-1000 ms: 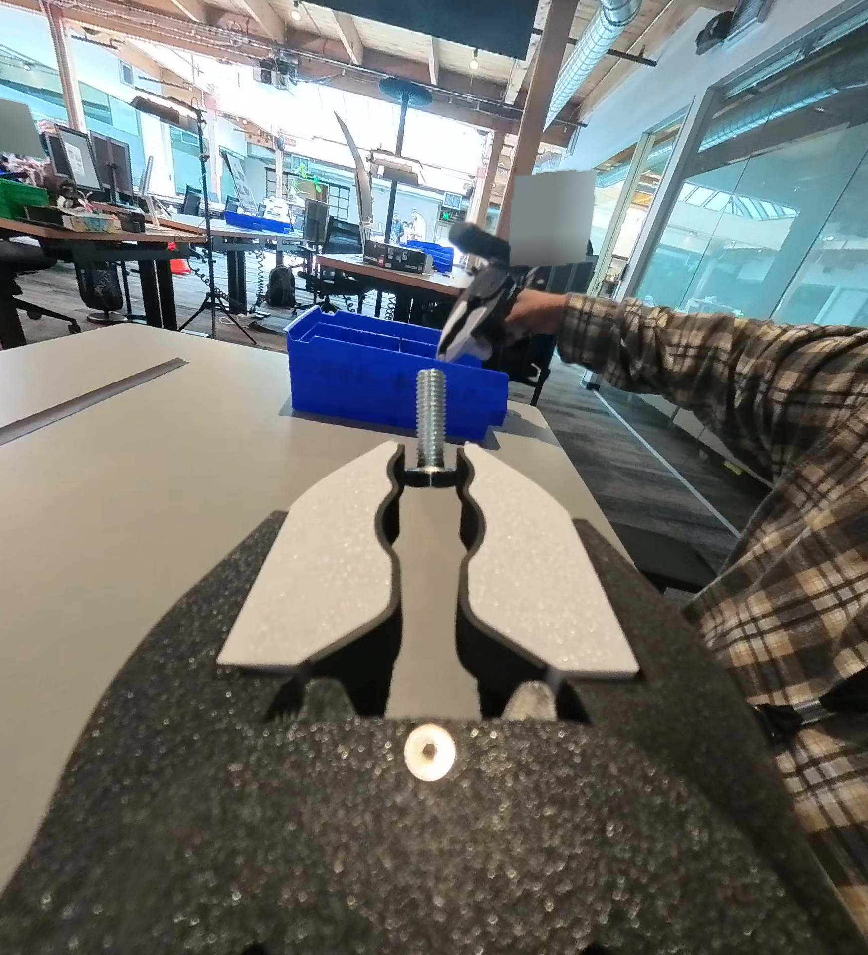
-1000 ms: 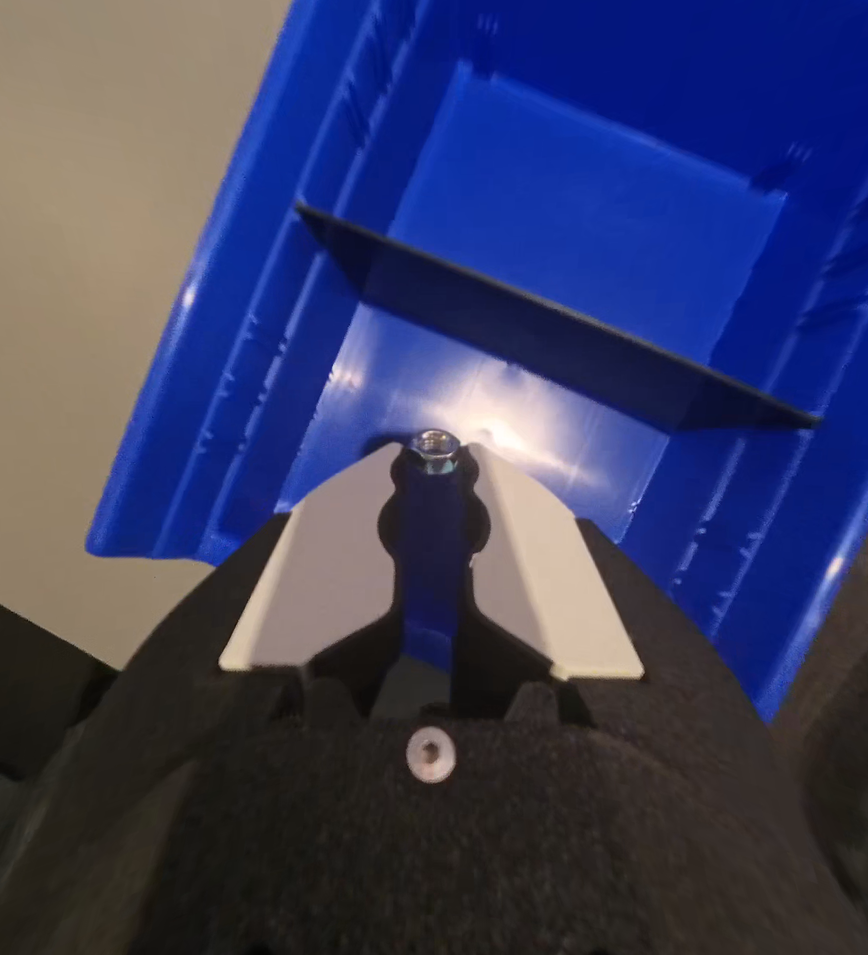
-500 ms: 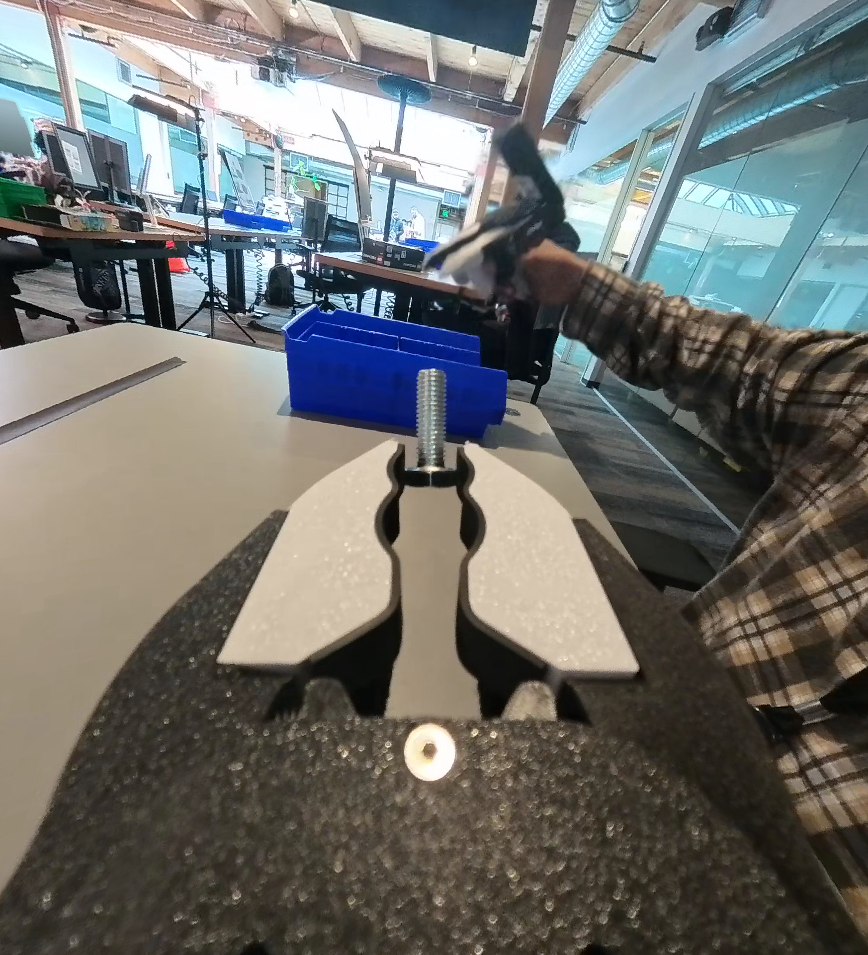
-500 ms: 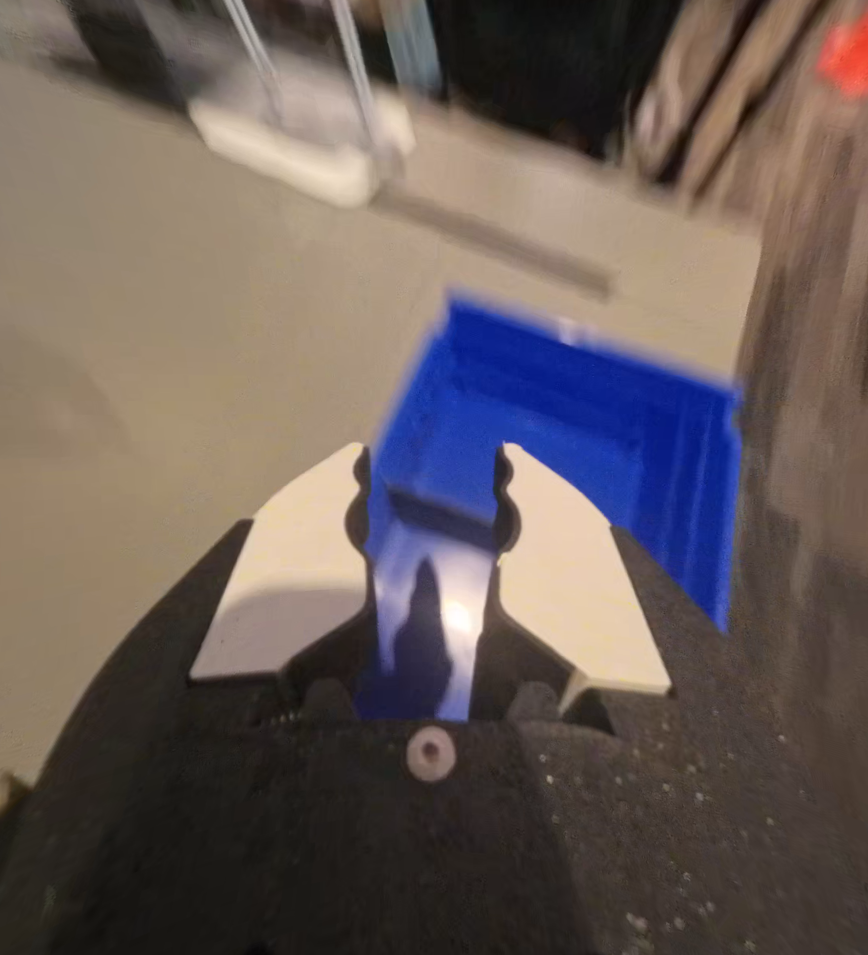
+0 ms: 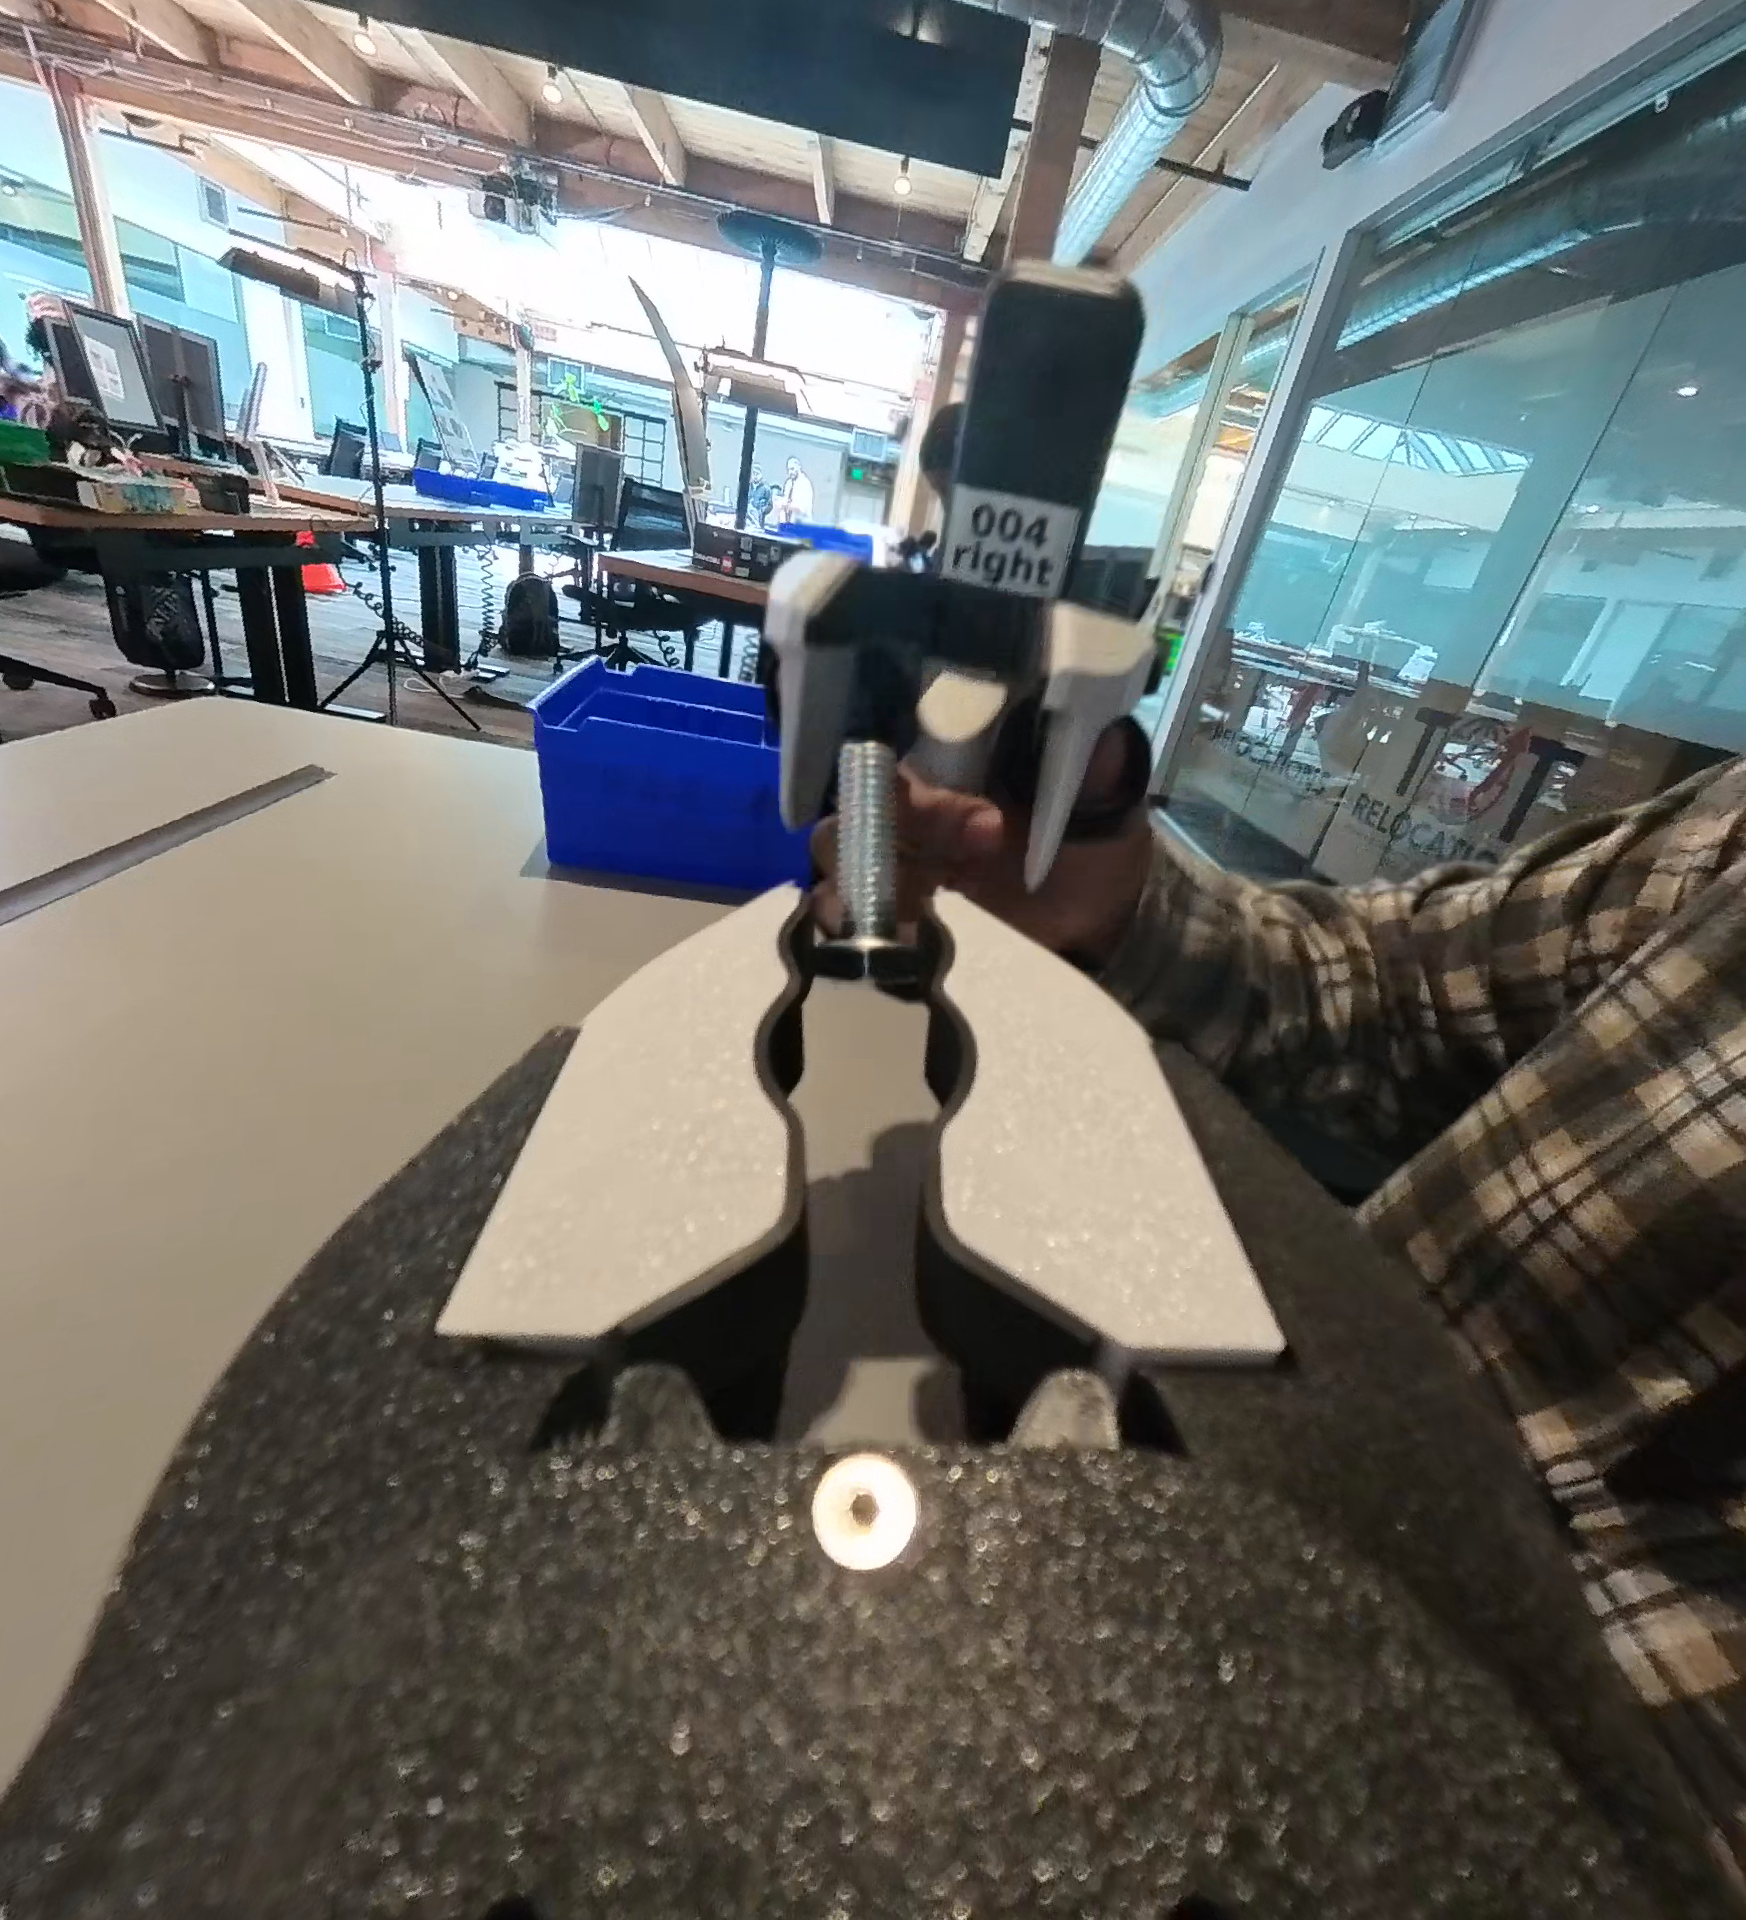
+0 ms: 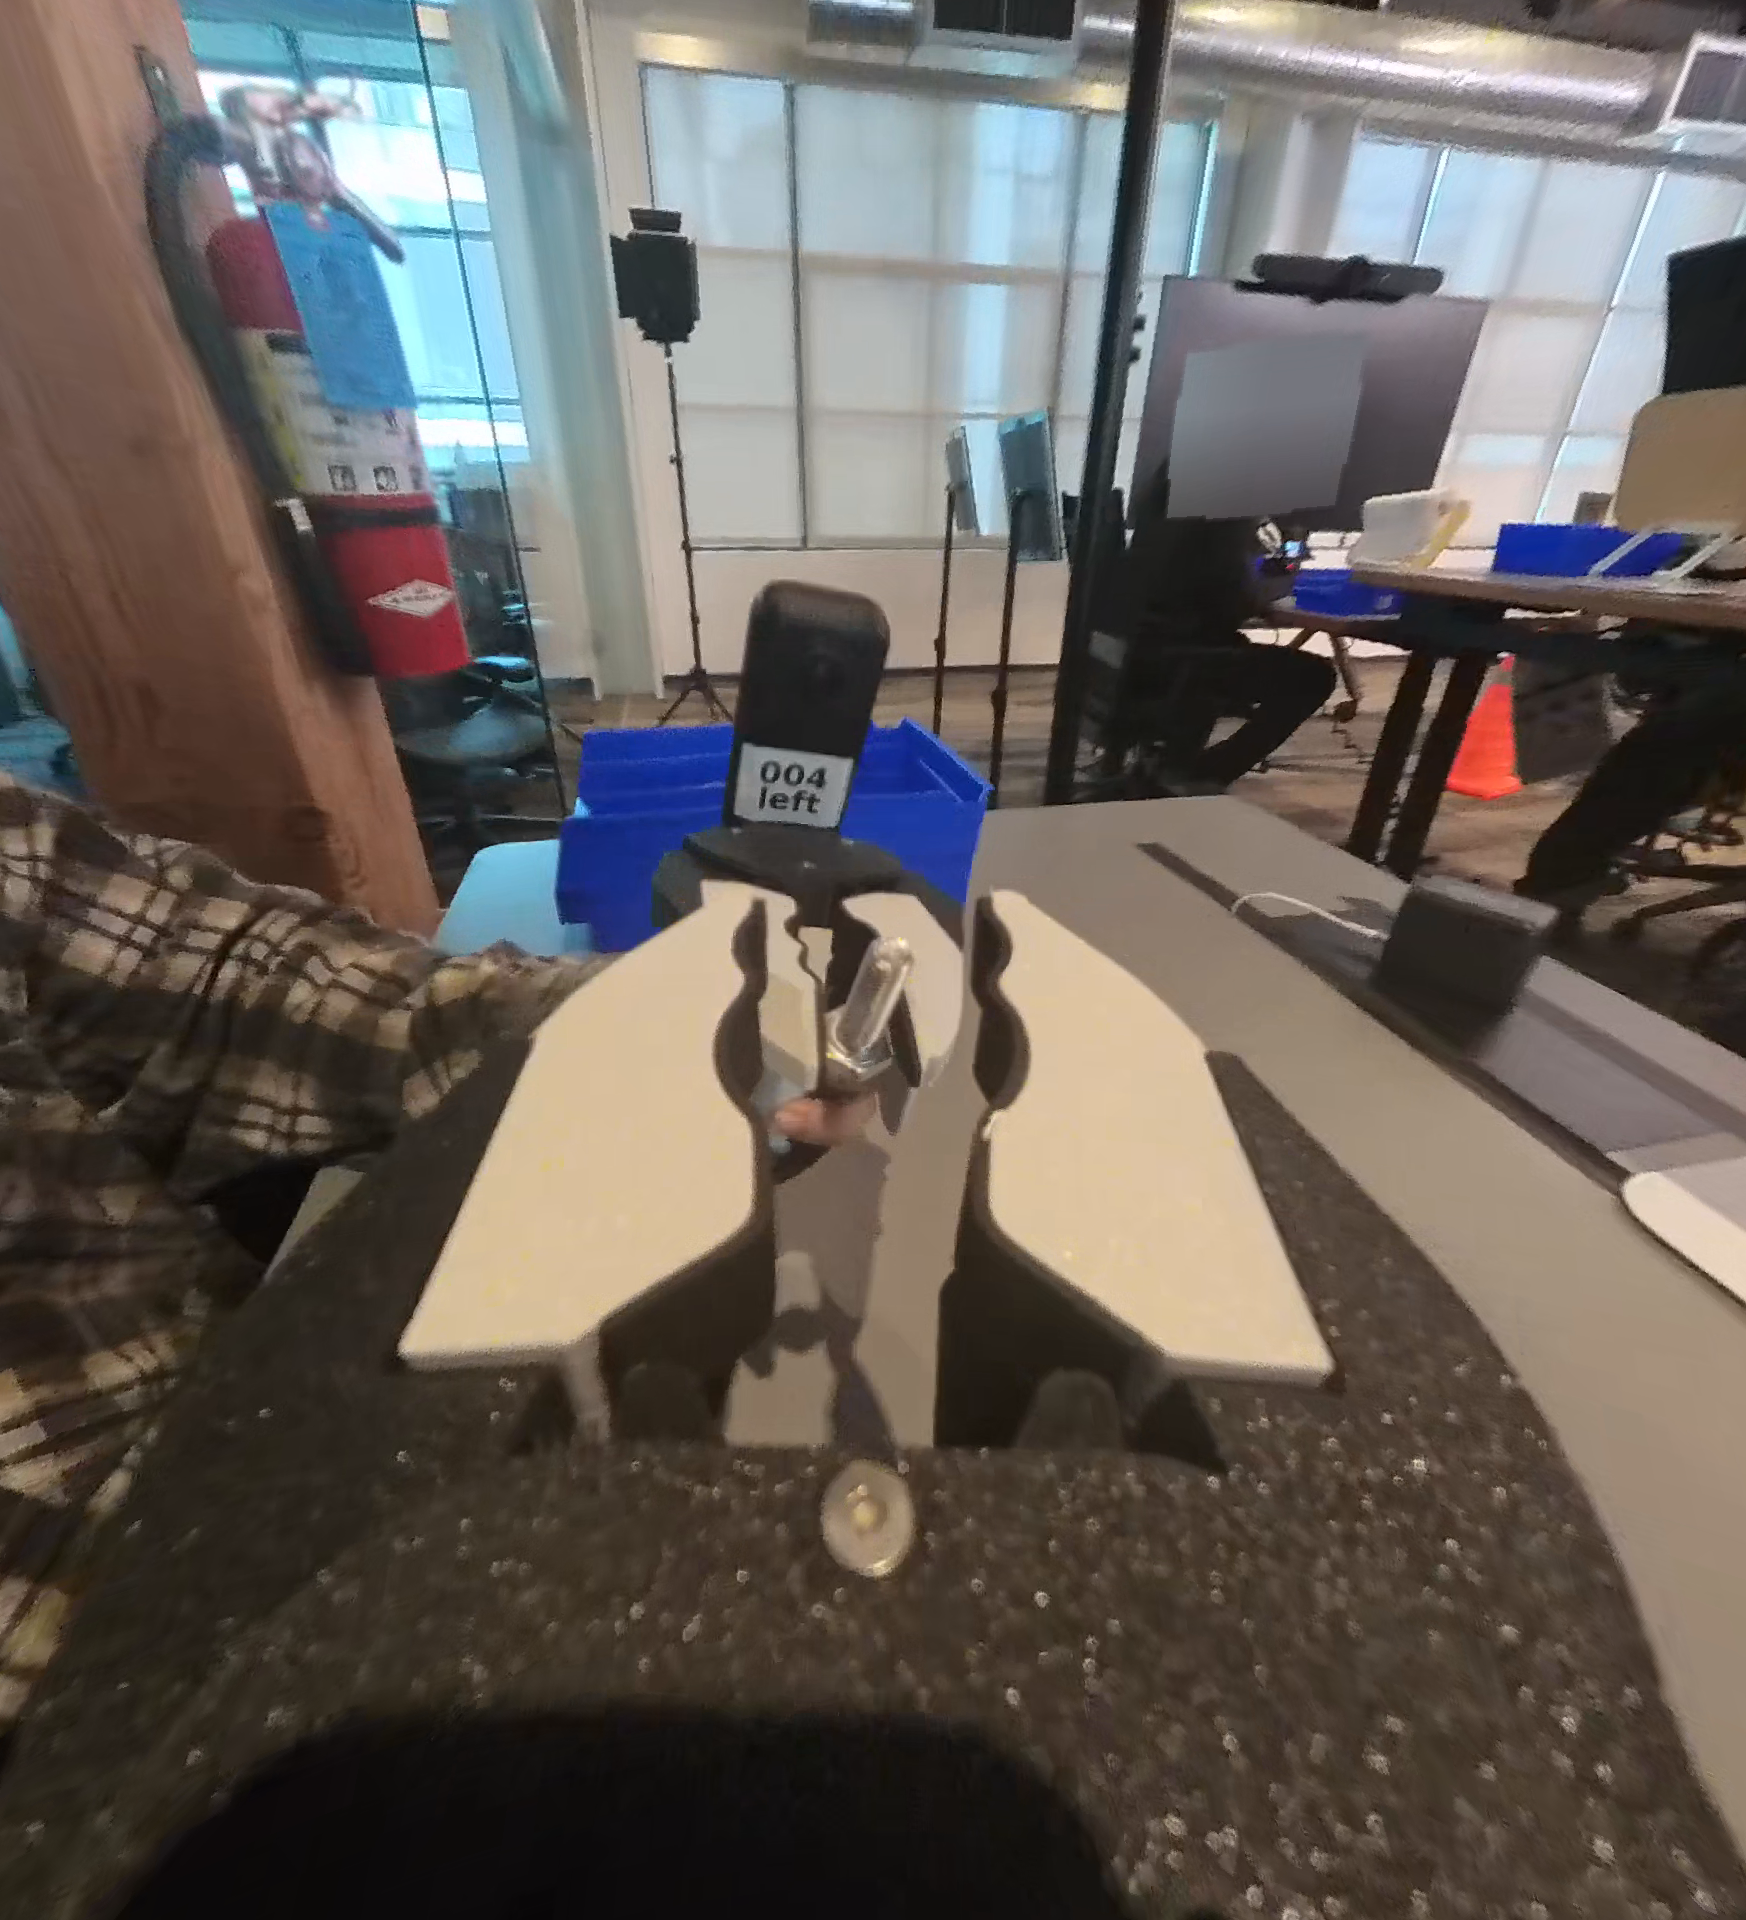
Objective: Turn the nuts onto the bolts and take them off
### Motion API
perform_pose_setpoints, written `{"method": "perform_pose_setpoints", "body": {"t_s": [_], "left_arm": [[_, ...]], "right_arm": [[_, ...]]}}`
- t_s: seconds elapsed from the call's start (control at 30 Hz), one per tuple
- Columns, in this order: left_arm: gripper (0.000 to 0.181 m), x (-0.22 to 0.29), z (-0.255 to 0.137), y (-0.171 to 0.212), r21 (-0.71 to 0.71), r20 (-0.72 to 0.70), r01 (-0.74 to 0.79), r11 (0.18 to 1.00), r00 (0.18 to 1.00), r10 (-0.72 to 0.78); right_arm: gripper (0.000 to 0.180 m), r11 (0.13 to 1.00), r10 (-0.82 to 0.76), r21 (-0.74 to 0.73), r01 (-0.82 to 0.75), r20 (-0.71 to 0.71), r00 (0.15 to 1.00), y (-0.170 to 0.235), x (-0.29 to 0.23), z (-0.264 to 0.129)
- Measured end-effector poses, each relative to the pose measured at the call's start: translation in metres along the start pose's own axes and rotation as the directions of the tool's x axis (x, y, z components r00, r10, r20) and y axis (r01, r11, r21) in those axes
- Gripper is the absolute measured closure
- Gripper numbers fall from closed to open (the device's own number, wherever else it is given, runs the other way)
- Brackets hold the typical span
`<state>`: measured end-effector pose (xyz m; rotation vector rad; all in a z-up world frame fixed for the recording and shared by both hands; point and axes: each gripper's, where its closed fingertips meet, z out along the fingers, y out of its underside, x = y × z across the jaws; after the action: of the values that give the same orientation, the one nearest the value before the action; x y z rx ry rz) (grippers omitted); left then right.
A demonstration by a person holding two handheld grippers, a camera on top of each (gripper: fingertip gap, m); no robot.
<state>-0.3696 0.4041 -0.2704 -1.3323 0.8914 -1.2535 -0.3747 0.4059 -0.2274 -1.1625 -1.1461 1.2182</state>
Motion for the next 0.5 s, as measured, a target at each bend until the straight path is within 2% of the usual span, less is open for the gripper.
{"method": "perform_pose_setpoints", "body": {"t_s": [0.2,0.3,0.5], "left_arm": [[0.163,0.002,-0.001,-0.003,0.021,-0.019,0.013,1.0,1.0,-0.013],[0.163,0.005,-0.001,-0.005,0.029,-0.028,0.007,1.0,1.0,-0.006],[0.162,0.015,0.002,-0.01,0.055,-0.093,0.037,0.998,0.995,-0.032]], "right_arm": [[0.155,0.999,0.036,-0.018,-0.036,0.032,0.999,0.012,0.003,0.014],[0.17,0.998,0.06,-0.028,-0.058,0.077,0.995,0.013,-0.002,0.015],[0.171,0.994,0.1,-0.052,-0.095,0.095,0.99,0.006,-0.01,0.011]]}}
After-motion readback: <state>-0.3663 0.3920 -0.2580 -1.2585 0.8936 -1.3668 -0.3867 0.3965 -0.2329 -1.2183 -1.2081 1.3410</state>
